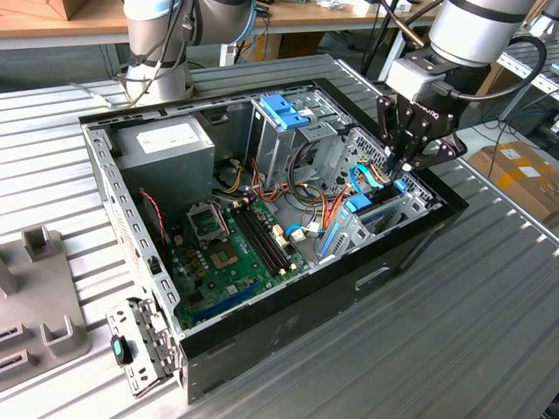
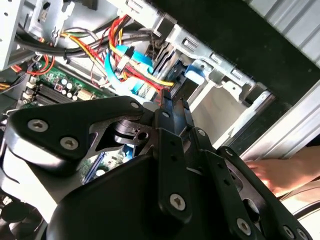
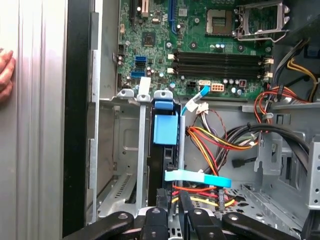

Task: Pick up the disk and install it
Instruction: 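Insert the second disk wire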

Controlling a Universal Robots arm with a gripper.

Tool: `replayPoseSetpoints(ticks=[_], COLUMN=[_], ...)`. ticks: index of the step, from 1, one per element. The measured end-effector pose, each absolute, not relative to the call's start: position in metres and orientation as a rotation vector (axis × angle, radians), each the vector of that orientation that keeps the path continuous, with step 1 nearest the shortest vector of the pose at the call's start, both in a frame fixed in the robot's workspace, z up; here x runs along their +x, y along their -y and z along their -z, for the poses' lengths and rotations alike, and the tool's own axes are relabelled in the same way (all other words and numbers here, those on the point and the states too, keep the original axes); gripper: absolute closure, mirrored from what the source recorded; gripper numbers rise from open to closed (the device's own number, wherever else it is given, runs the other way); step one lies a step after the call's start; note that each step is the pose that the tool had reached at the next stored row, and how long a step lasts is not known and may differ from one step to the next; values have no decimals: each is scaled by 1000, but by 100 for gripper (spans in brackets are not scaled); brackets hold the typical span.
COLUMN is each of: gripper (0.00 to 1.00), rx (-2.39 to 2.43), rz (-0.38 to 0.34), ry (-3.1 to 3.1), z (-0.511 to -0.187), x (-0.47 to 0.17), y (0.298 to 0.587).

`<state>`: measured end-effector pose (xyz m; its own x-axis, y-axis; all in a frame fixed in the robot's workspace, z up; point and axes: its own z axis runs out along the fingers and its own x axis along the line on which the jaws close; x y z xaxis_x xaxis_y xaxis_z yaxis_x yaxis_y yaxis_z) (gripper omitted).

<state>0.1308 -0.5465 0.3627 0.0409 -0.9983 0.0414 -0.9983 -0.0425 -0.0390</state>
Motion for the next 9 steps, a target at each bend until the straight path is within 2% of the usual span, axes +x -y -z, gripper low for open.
replayPoseSetpoints(ticks=[9], gripper=[76], rx=[2266], rz=[-89], ry=[2173], z=[-363], x=[123], y=[546])
